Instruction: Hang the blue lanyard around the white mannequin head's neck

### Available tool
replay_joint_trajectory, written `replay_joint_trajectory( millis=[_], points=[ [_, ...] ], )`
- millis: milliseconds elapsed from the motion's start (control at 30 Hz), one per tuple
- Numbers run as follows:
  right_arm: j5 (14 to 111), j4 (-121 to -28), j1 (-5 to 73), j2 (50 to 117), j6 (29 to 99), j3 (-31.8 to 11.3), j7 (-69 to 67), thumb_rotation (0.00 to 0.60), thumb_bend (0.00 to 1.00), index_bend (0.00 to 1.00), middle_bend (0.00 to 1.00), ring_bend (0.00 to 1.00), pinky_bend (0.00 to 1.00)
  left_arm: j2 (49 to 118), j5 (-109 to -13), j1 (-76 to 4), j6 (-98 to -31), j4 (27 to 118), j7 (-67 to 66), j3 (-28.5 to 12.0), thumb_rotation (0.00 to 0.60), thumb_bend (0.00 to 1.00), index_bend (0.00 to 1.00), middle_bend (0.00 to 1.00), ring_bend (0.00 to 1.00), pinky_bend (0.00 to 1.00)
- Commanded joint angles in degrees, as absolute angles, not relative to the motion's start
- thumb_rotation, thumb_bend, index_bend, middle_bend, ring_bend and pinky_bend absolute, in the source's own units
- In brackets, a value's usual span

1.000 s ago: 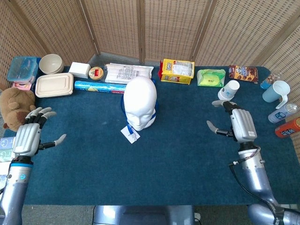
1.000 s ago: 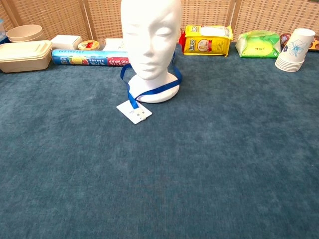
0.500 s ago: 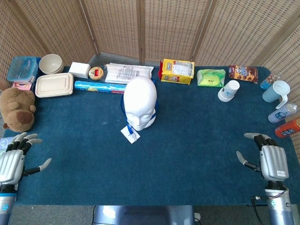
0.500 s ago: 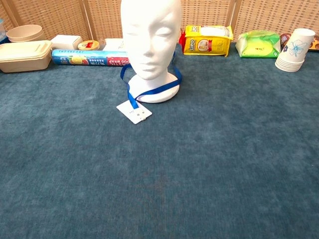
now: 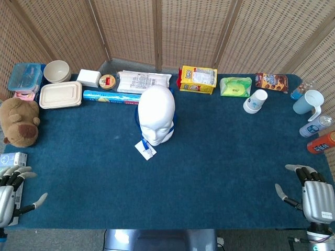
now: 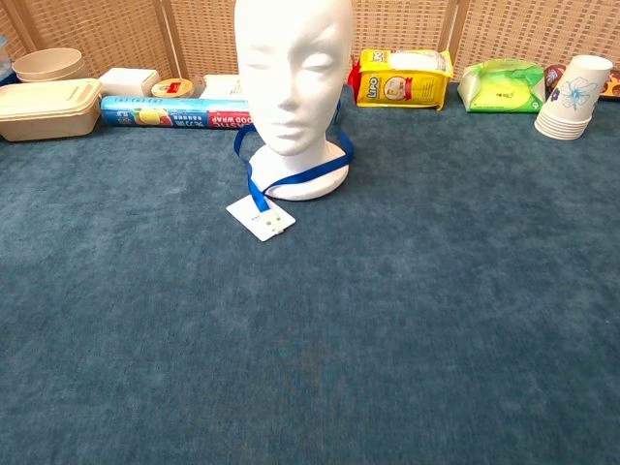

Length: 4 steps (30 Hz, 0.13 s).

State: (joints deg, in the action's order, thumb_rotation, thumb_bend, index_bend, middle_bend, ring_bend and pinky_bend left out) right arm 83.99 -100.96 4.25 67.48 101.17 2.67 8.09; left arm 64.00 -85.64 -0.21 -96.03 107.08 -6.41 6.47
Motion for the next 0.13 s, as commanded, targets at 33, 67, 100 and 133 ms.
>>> replay_joint_trajectory(
  millis=[33, 67, 100, 133],
  points=[
    [84.76, -100.48, 3.18, 67.77, 101.94, 2.26, 7.96, 0.420, 0.32, 0.33, 0.38, 0.31, 0.34, 64.16, -86.30, 0.70, -96.51, 107.23, -6.93, 6.68, 0.411, 0.20, 0.34, 0.25, 0.14, 0.09],
    [84.97, -100.39, 3.00, 67.78, 101.95, 2.10, 7.92, 0.420, 0.32, 0.33, 0.38, 0.32, 0.34, 64.23, -86.35, 0.86, -96.46, 107.29, -6.76, 6.57, 0.412, 0.20, 0.34, 0.25, 0.14, 0.09],
    [85.19, -100.39, 2.83, 67.75, 101.94, 1.96, 7.87, 0.419, 0.32, 0.33, 0.38, 0.32, 0.34, 64.27, -86.39, 0.96, -96.36, 107.36, -6.50, 6.44, 0.411, 0.20, 0.34, 0.25, 0.15, 0.09],
    [85.65, -100.53, 2.56, 67.61, 101.99, 1.90, 7.92, 0.418, 0.32, 0.33, 0.38, 0.32, 0.34, 64.33, -86.47, 1.02, -96.28, 107.57, -6.30, 6.14, 0.410, 0.20, 0.34, 0.25, 0.15, 0.09]
  ],
)
